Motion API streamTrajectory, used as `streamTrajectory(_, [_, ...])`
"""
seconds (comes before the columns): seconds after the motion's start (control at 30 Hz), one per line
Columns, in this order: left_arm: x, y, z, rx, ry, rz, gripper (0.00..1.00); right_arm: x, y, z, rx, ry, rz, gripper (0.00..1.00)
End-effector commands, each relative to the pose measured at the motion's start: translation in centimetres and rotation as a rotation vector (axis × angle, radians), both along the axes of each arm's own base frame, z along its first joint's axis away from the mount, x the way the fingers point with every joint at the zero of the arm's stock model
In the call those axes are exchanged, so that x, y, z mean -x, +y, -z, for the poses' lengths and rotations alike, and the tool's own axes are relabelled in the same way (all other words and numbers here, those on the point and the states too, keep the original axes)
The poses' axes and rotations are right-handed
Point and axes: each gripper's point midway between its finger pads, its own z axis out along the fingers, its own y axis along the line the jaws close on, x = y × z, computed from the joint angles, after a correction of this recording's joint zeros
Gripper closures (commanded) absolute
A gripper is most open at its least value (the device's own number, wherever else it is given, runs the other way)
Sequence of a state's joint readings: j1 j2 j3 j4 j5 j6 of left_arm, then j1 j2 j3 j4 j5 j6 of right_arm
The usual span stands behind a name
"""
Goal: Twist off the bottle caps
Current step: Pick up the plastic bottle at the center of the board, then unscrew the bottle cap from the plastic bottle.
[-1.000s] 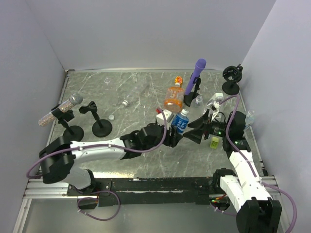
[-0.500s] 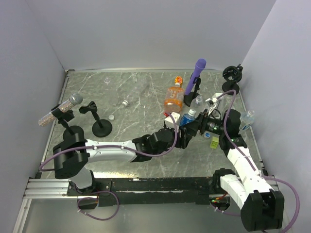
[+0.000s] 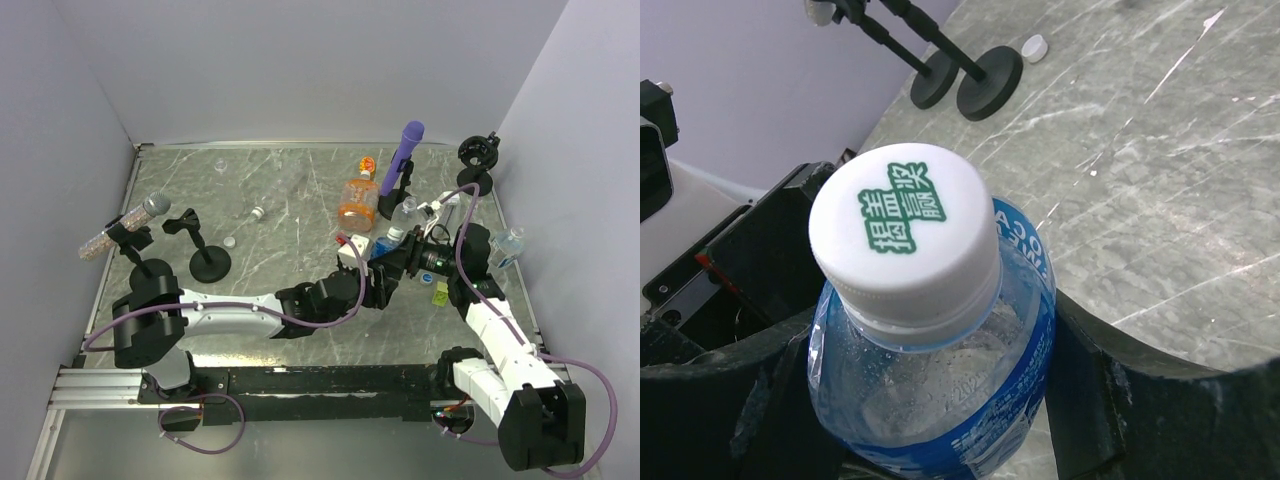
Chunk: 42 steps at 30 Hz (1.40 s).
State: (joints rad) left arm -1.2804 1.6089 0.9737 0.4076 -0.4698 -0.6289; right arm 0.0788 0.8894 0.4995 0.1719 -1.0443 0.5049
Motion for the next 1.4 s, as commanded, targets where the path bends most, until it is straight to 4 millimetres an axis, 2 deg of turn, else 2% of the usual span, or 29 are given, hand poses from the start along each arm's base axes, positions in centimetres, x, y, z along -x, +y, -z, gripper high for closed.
streamTrajectory(0.0, [-0.8, 0.6, -5.1, 0.194, -0.001, -0.073, 0.51, 0.2, 0.5, -1.8, -0.011, -0.085, -0.058, 0.32])
streamTrajectory(0.1, [-0.9, 0.6, -5.1, 0.206, 0.015, -0.083, 0.51, 0.2, 0.6, -1.7, -0.006, -0.096, -0.069, 0.35])
streamTrajectory(0.23, [-0.9, 0.5, -5.2, 0.229, 0.035, -0.092, 0.48, 0.2, 0.6, -1.5, 0.002, -0.093, -0.072, 0.51])
streamTrajectory(0.33, [-0.7, 0.5, -5.1, 0.244, 0.048, -0.090, 0.39, 0.1, 0.7, -1.6, 0.009, -0.099, -0.085, 0.68])
streamTrajectory(0.4, [-0.6, 0.6, -5.1, 0.247, 0.053, -0.082, 0.31, 0.1, 0.7, -1.4, 0.016, -0.099, -0.084, 0.74])
streamTrajectory(0.5, [-0.1, 0.5, -5.2, 0.251, 0.058, -0.057, 0.17, 0.0, 0.7, -1.6, 0.024, -0.111, -0.086, 0.78])
streamTrajectory(0.57, [0.2, 0.4, -5.3, 0.245, 0.053, -0.032, 0.11, 0.0, 0.6, -1.7, 0.027, -0.124, -0.085, 0.78])
streamTrajectory(0.7, [1.4, 0.3, -5.4, 0.230, 0.032, 0.046, 0.07, 0.1, 0.5, -1.9, 0.042, -0.157, -0.095, 0.79])
streamTrajectory(0.83, [3.6, 0.9, -5.2, 0.203, -0.009, 0.177, 0.05, 0.8, 0.4, -2.1, 0.062, -0.229, -0.152, 0.80])
streamTrajectory(0.97, [5.6, 3.1, -3.9, 0.118, -0.028, 0.267, 0.05, 1.7, 0.2, -2.2, 0.087, -0.315, -0.214, 0.80])
streamTrajectory(1.07, [6.1, 5.8, -4.3, 0.081, -0.053, 0.264, 0.04, 2.3, 0.2, -2.4, 0.092, -0.370, -0.252, 0.79])
streamTrajectory(1.1, [6.0, 7.0, -4.8, 0.085, -0.066, 0.244, 0.01, 2.6, 0.3, -2.4, 0.091, -0.380, -0.268, 0.79])
streamTrajectory(1.13, [5.9, 8.1, -5.1, 0.089, -0.081, 0.221, 0.03, 2.8, 0.3, -2.6, 0.094, -0.396, -0.278, 0.78])
streamTrajectory(1.27, [5.1, 12.2, -9.3, 0.199, -0.159, 0.145, 0.03, 3.8, 0.7, -2.5, 0.142, -0.464, -0.340, 0.77])
streamTrajectory(1.37, [4.4, 13.4, -11.7, 0.259, -0.185, 0.197, 0.03, 4.5, 0.8, -2.3, 0.191, -0.517, -0.378, 0.77])
